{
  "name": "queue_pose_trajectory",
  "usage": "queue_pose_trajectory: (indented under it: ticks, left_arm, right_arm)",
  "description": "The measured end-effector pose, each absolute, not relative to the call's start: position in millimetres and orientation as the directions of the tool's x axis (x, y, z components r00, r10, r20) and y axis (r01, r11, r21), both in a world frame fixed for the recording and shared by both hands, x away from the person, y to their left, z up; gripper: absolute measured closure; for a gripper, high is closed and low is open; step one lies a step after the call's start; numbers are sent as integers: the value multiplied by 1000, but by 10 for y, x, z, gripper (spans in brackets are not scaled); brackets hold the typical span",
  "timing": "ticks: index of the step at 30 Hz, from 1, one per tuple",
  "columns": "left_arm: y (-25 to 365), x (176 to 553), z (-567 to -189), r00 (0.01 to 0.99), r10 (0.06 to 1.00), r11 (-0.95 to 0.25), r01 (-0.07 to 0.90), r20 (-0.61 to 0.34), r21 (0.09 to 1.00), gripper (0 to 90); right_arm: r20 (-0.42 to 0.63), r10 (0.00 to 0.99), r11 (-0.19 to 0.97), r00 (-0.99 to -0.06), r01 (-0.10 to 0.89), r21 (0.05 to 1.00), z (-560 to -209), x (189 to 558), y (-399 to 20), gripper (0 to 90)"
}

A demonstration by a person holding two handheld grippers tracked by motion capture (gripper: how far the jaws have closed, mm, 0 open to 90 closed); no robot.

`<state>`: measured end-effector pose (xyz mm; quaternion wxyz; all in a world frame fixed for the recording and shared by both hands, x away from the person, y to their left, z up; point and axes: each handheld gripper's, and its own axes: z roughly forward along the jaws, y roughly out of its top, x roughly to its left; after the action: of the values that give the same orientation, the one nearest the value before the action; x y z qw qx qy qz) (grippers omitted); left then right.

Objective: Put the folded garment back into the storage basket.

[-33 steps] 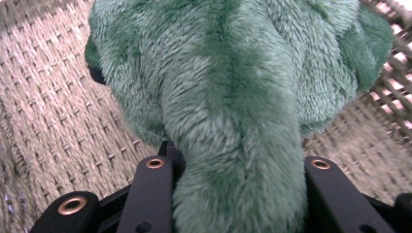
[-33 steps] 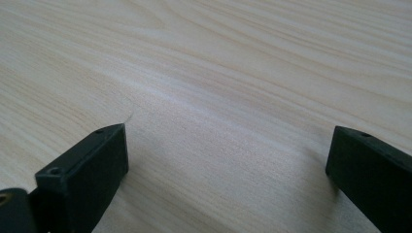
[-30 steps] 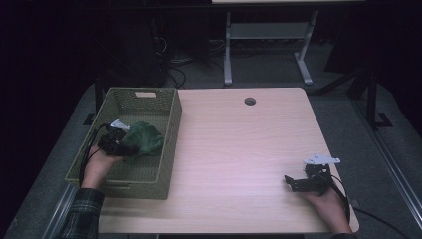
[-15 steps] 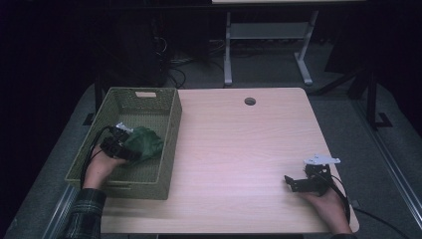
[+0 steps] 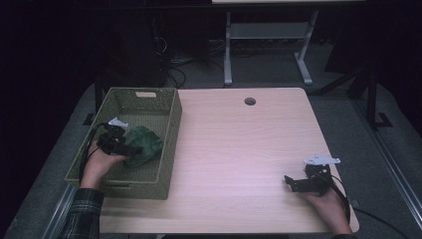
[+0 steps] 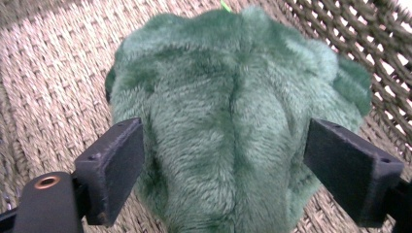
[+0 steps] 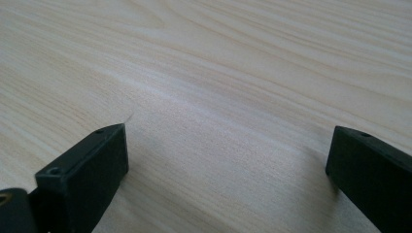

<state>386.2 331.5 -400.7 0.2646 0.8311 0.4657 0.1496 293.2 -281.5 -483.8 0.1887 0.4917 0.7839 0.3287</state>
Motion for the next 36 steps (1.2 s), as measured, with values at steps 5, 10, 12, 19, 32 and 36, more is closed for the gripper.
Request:
queue_pose_trajectory:
  ticks: [5,10,12,19,32,36]
  left_arm:
    - [3318,3853,-3926,519,855,-407,678,-8,612,135]
    - [3224,3825,-3765,525,851,-381,651,-27,657,135]
    - [3200,3820,-3734,529,848,-383,646,-27,660,136]
    - [2983,3758,-3548,570,820,-375,593,-42,713,136]
    - [2476,3679,-3364,669,740,-401,523,-70,752,136]
    - [2290,3656,-3343,693,716,-403,509,-85,760,136]
  right_arm:
    - [27,895,300,-445,647,701,-4838,2932,-2815,14]
    - [28,895,299,-444,647,701,-4838,2931,-2814,14]
    - [28,895,300,-445,647,701,-4838,2932,-2814,14]
    - [27,895,300,-445,647,701,-4838,2931,-2815,14]
    - [28,896,299,-444,648,701,-4838,2931,-2814,14]
    - [27,895,300,-445,647,701,-4838,2932,-2815,14]
